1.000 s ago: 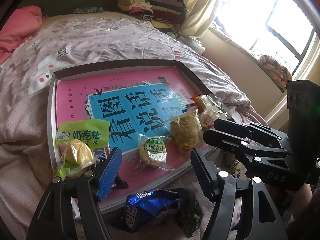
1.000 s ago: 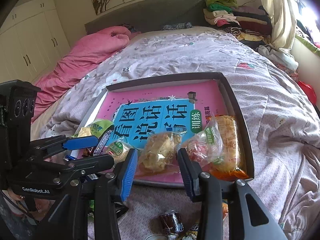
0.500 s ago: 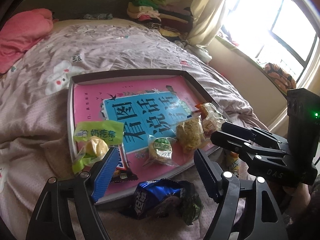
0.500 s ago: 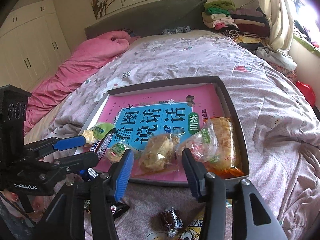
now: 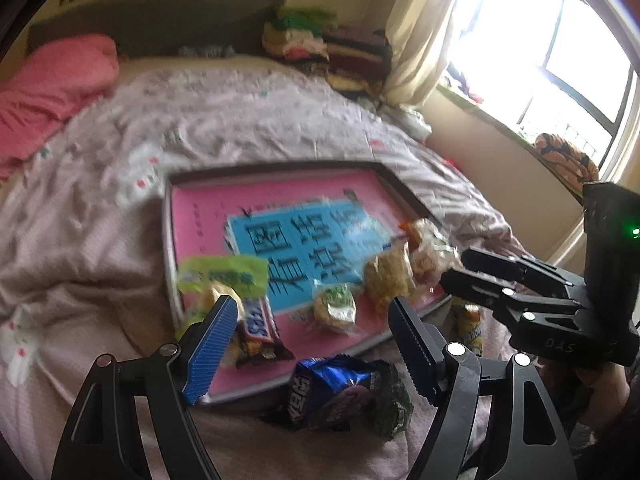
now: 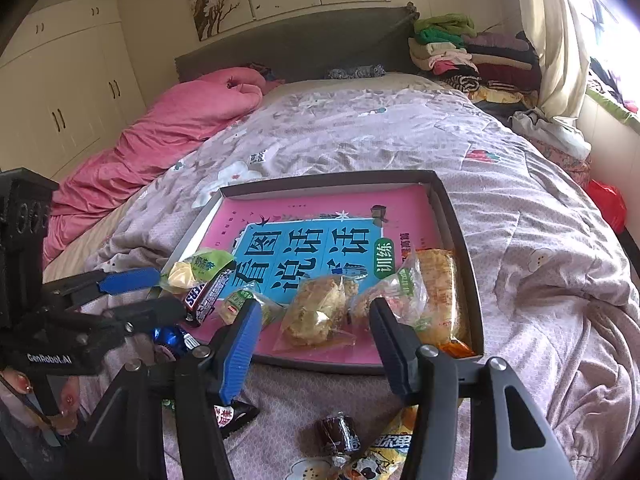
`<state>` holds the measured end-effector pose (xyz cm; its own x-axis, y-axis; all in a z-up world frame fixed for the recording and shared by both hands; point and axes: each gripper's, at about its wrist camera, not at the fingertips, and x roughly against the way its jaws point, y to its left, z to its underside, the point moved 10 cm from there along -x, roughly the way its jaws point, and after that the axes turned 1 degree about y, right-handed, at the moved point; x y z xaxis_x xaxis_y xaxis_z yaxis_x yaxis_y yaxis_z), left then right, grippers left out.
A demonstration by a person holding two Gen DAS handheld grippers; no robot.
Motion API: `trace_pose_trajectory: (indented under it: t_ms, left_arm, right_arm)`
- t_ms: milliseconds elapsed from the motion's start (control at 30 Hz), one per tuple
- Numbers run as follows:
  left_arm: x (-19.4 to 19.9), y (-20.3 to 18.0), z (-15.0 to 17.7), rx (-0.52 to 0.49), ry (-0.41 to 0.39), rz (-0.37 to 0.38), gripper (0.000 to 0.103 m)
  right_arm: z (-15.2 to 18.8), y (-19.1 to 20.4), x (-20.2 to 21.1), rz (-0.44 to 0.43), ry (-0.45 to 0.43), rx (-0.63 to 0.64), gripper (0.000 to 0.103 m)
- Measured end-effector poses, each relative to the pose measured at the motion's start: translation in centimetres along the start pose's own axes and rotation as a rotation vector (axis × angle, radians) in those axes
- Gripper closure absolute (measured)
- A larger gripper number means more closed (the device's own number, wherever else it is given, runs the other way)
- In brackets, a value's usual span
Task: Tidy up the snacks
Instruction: 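Withdraw both open tools from the tray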
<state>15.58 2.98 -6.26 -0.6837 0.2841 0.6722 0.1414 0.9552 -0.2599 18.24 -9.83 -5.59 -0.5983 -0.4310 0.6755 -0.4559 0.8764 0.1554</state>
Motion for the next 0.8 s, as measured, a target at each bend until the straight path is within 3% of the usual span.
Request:
trace_pose_trajectory:
  t_ms: [133, 800]
  left_arm:
    - [1.4, 0.6, -0.8, -0.006, -0.044, -0.029, 0.024]
    - [4.1, 3.0, -0.7, 0.049, -0.086, -0.081, 0.024]
  right_arm:
    - [-0.2, -0.4, 0.5, 0.014, -0.01, 0.002, 0.047]
    - [-0.7, -1.7, 3.5, 0.034, -0.058, 0.0, 0.046]
